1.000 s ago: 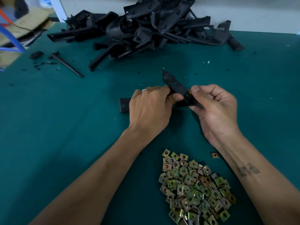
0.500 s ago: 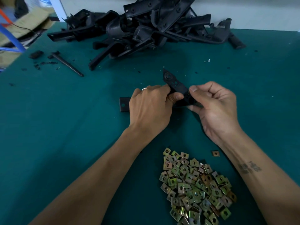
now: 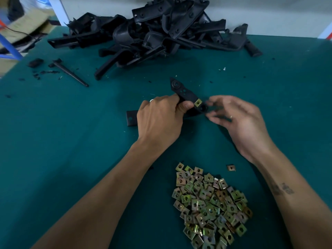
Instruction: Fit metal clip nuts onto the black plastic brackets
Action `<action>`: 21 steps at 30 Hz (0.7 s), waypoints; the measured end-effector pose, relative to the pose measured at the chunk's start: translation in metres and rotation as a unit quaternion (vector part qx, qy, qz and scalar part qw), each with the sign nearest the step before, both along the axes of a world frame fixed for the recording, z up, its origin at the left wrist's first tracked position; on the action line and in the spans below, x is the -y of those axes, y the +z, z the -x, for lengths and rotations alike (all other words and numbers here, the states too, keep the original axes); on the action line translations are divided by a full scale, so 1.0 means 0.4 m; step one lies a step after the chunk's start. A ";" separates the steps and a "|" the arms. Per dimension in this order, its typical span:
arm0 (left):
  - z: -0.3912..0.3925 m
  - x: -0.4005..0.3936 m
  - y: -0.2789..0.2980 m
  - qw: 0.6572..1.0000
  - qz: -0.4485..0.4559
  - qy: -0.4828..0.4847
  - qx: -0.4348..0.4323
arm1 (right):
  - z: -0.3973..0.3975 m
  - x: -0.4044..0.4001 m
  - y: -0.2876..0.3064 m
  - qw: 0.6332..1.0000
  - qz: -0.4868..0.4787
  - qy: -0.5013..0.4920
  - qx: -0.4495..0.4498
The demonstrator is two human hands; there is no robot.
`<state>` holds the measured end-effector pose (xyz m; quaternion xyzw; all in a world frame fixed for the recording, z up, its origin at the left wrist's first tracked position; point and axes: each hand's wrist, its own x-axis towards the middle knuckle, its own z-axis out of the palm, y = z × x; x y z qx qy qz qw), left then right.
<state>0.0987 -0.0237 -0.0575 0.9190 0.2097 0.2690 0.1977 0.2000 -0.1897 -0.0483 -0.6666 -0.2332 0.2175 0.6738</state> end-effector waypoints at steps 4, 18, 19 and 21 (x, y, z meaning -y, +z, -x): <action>-0.003 0.000 -0.003 1.000 -0.010 -0.017 -0.012 | 0.032 0.121 -0.012 0.987 0.086 0.014 0.137; -0.007 0.013 -0.005 1.000 0.003 -0.020 -0.012 | 0.103 0.186 -0.024 0.945 0.202 -0.020 0.256; -0.007 0.012 -0.005 1.000 0.005 -0.024 -0.008 | 0.093 0.170 -0.022 0.962 0.169 -0.026 0.215; -0.005 0.012 -0.005 0.999 0.013 -0.029 0.006 | 0.061 0.130 -0.017 0.984 0.095 -0.051 0.144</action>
